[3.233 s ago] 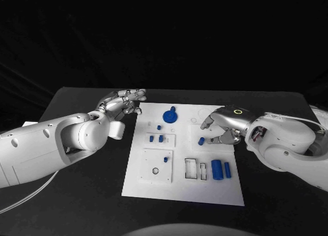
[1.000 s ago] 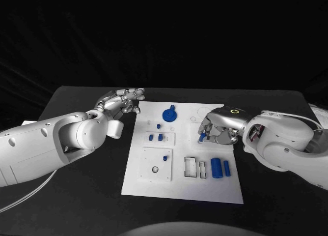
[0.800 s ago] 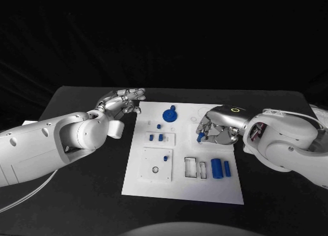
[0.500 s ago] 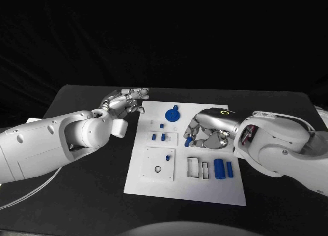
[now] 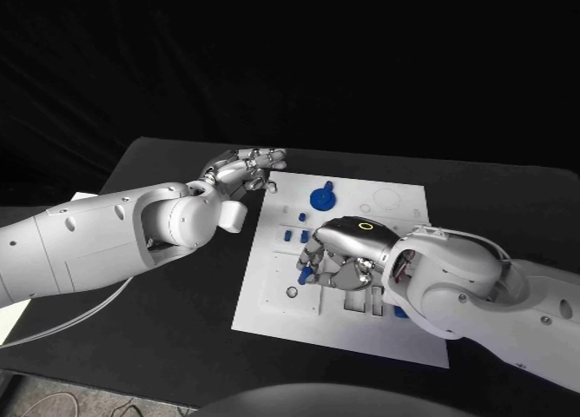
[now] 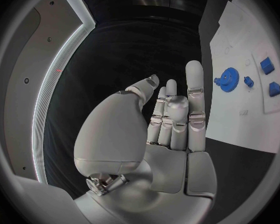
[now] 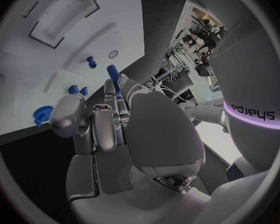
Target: Assemble the parts on the task board
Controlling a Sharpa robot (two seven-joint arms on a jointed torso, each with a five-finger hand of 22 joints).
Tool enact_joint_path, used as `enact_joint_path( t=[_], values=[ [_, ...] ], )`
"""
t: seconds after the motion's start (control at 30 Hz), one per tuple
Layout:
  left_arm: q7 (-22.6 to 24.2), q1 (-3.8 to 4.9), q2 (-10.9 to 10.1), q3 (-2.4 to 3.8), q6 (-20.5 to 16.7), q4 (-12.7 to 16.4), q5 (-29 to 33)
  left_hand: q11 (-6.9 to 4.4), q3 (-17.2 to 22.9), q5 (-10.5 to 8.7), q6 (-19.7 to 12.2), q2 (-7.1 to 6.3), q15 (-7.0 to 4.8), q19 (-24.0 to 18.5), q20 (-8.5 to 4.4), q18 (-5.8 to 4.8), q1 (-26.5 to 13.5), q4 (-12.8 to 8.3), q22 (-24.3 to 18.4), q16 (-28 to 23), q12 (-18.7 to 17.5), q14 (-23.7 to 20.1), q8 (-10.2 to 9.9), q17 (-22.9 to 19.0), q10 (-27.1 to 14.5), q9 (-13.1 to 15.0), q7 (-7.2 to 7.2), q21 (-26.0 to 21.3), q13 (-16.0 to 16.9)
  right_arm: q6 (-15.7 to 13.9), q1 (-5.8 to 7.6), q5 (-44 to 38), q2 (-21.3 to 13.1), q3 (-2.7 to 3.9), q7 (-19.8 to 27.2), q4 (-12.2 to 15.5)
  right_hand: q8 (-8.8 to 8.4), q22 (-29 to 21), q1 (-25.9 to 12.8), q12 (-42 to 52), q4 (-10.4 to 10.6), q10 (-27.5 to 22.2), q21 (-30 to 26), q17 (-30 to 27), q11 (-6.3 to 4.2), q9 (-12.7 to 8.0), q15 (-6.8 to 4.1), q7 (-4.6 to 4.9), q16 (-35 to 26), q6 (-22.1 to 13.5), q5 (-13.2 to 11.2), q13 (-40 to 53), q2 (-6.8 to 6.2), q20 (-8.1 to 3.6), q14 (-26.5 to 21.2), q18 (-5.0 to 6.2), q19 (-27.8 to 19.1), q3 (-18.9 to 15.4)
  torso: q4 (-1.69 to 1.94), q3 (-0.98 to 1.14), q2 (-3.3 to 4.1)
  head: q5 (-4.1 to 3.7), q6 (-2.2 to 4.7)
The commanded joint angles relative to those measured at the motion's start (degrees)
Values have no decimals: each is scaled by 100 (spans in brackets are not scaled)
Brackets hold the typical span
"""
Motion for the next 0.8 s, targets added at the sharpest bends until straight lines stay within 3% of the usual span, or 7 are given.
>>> enact_joint_path(
  t=[0.03, 0.3, 0.8],
  values=[
    [9, 3, 18, 4, 134, 0, -19, 3, -18, 22, -44, -17, 10, -26, 29, 55, 3, -11, -5, -29, 30, -41, 35, -6, -34, -6, 0, -24, 8, -16, -115, -342, 153, -2, 215, -122, -13, -11, -29, -39, -6, 30, -7, 3, 22, 8, -25, 17, 21, 8, 48, -1, 1, -39, 292, 80, -7, 40, 0, 2, 1, 70, -27],
    [1, 3, 30, 4, 148, -5, -19, 3, -18, 22, -44, -17, 10, -26, 29, 55, 3, -11, -5, -29, 30, -41, 35, -6, -34, -6, 0, -24, 8, 18, -268, -480, 394, -17, 289, -340, -16, -16, -30, -45, -13, 29, -9, 5, 24, 8, -24, 21, 23, 8, 56, -1, 1, -38, 292, 80, -9, 47, -3, 4, 3, 120, -60],
    [-17, 3, 29, 4, 166, -15, -19, 6, -20, 22, -53, -13, 13, -29, 31, 55, 4, -12, -7, -33, 43, -49, 38, -18, -47, -6, 5, -28, 11, 193, -325, -622, 438, -35, 238, -521, -24, -14, -41, -59, -21, 28, -8, 10, 31, 7, -20, 29, 29, 3, 71, -1, 0, -36, 293, 80, -8, 59, -5, 3, 0, 87, -88]
  ],
)
